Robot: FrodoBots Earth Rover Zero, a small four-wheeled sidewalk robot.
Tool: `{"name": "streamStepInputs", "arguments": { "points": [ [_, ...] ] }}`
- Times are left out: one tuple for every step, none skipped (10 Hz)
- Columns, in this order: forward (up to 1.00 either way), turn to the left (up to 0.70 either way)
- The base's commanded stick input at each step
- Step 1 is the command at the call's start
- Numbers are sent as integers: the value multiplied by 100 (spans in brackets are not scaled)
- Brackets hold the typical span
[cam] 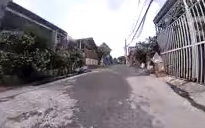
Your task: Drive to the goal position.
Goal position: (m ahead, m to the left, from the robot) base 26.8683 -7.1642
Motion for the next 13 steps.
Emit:
{"name": "streamStepInputs", "arguments": {
  "points": [
    [92, 0],
    [100, 0],
    [100, 0],
    [100, 0],
    [100, 0],
    [100, 0],
    [100, 0],
    [100, -27],
    [100, -27],
    [100, -13],
    [100, 0],
    [100, 0],
    [100, 0]
  ]
}}
